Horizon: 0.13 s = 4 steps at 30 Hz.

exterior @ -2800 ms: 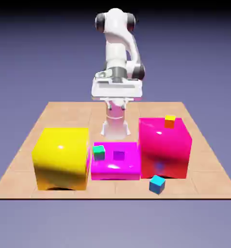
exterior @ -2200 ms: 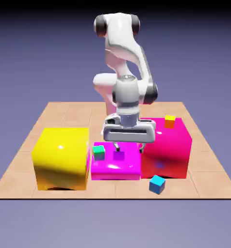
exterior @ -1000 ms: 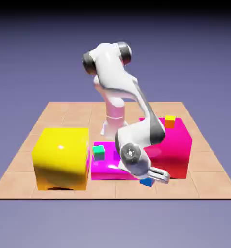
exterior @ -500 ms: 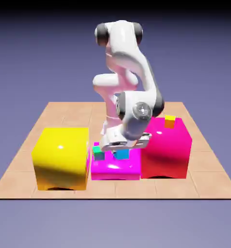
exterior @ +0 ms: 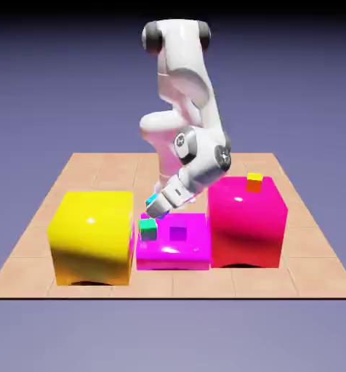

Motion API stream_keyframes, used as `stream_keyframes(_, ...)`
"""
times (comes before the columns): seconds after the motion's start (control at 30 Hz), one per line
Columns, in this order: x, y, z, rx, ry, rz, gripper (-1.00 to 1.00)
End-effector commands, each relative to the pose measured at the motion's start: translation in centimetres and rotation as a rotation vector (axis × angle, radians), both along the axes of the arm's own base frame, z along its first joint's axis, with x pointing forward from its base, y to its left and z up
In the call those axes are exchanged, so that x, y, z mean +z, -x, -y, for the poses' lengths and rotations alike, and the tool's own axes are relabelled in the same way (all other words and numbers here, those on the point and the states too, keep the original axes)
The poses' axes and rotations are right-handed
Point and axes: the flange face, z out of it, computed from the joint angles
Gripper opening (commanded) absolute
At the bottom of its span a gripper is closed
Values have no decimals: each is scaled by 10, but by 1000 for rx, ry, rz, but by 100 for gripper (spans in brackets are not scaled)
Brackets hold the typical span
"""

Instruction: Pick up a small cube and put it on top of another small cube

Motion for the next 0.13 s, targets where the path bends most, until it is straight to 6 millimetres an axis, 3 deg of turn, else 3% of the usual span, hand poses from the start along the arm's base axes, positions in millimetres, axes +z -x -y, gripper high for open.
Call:
stream_keyframes(0.0, 0, -1, -10, 26, 2, 1, 100)
stream_keyframes(0.03, 0, -1, -10, 26, 2, 1, 100)
stream_keyframes(0.1, 28, -11, -25, 26, 4, 2, 100)
